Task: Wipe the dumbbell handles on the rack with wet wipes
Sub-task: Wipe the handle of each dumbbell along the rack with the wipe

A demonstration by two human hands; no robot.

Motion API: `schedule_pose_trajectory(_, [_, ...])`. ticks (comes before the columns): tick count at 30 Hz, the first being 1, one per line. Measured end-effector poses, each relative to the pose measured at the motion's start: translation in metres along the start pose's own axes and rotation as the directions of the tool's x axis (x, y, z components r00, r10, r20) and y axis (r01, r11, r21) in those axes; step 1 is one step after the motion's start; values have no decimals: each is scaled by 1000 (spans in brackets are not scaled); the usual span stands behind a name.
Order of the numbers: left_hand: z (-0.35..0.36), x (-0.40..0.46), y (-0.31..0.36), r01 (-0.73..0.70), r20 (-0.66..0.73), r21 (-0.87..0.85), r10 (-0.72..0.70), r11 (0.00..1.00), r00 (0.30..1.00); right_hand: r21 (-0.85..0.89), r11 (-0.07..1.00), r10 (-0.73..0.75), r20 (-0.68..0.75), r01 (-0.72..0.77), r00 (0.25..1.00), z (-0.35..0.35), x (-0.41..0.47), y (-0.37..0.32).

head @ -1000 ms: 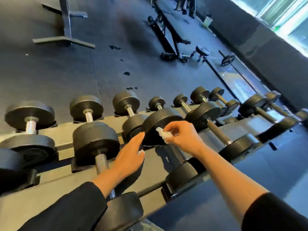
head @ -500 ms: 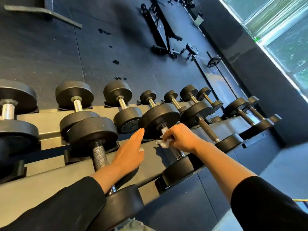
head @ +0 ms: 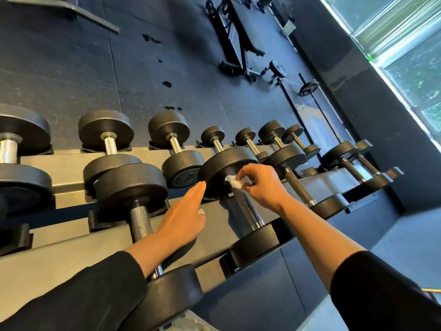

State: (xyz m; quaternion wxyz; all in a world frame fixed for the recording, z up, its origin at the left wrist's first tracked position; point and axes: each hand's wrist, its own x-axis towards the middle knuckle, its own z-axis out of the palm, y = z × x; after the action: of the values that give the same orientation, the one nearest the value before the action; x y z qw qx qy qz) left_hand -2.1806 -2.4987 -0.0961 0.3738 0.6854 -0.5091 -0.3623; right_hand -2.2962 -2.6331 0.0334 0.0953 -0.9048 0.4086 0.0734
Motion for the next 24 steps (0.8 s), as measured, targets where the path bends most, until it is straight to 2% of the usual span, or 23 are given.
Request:
schedule_pose_trajectory(6, [0,0,0,4,-2,-4,-4,1000,1000,-48,999,1,64,2,998,14,4,8])
schedule_pose_trajectory(8, [0,-1,0,3,-4,-2,-3,1000,1000,-49,999,16,131,-9,991,8,1,11])
schedule_pose_trajectory(11, [0,-1,0,1,-9,-1,-1,1000,1000,34,998,37,288,-49,957,-4,-8,19])
schedule_pose_trajectory(14, [-1,-1,1,5,0,-8,-5,1000,1000,174,971,68,461,-165,885,-14,-22,26])
schedule_pose_trajectory(17, [-2,-3,3,6,13,-2,-6,1000,1000,234,949,64,513,-212,856,-17,-28,33])
schedule_pose_trajectory(20, [-1,-4,5,1,24,12,-2,1000,1000,313,926,40,477,-212,878,-17,-26,42])
schedule_pose_trajectory(24, [-10,-4,14,-9,2,83,8,997,1000,357,923,81,187,-144,979,-12,-4,57])
